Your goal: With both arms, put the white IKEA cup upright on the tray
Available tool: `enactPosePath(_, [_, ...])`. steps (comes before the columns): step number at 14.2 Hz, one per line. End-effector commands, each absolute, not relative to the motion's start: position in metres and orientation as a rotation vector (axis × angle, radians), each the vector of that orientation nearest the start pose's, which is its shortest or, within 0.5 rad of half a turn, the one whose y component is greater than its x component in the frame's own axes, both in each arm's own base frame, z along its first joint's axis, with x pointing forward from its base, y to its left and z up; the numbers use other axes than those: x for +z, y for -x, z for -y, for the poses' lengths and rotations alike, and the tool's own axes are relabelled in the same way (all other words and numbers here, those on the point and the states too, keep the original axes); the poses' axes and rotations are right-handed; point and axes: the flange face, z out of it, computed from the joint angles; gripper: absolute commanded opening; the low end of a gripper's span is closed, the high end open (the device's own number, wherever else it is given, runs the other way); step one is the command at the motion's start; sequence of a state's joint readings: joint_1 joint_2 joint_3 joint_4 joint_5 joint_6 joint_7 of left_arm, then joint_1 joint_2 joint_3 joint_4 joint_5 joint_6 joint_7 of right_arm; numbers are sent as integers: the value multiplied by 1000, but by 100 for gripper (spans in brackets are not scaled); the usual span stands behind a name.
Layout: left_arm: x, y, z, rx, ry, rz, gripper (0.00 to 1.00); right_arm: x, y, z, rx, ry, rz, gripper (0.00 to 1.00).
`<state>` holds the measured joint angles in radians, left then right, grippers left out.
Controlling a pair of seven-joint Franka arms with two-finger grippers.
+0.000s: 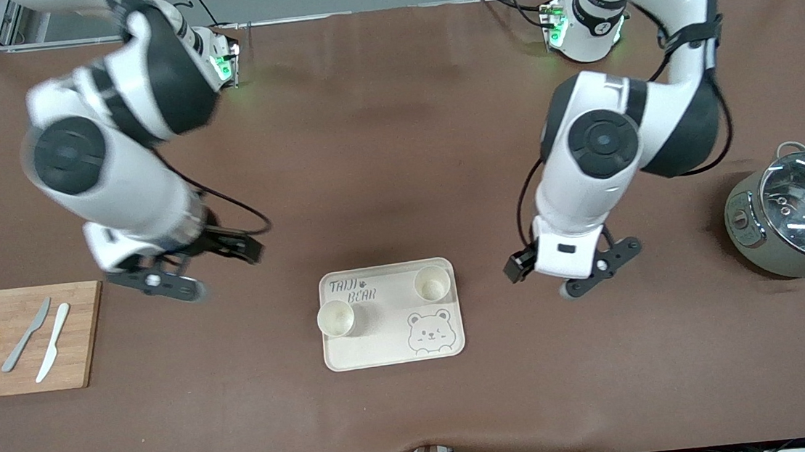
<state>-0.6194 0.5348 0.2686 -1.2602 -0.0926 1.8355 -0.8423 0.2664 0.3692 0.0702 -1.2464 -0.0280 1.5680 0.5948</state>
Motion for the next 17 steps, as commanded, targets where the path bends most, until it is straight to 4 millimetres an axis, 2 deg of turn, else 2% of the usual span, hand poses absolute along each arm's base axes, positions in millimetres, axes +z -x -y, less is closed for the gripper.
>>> enactPosePath(1, [486,-639,255,-42,3096,621,100,593,-612,-134,89,3150,-275,100])
enactPosePath(4, [498,-632,218,-15,3119,514,100,617,-602,-59,119,3159,-130,100])
enactPosePath(5, [500,-631,207,-13,3123,479,100,616,-602,-33,141,3157,-139,100])
enactPosePath(7, [507,-630,184,-15,3139,426,100,605,-603,0,167,3152,-145,100])
enactPosePath(10, [513,-626,147,-2,3149,317,100,577,-608,26,166,3148,-91,100])
enactPosePath(13, [522,-624,113,9,3157,236,100,554,-613,42,140,3145,-88,100])
enactPosePath(16, [533,-623,78,14,3167,163,100,549,-615,48,135,3144,-90,100])
enactPosePath(17, [533,-622,72,25,3168,126,100,549,-615,49,135,3144,-93,100])
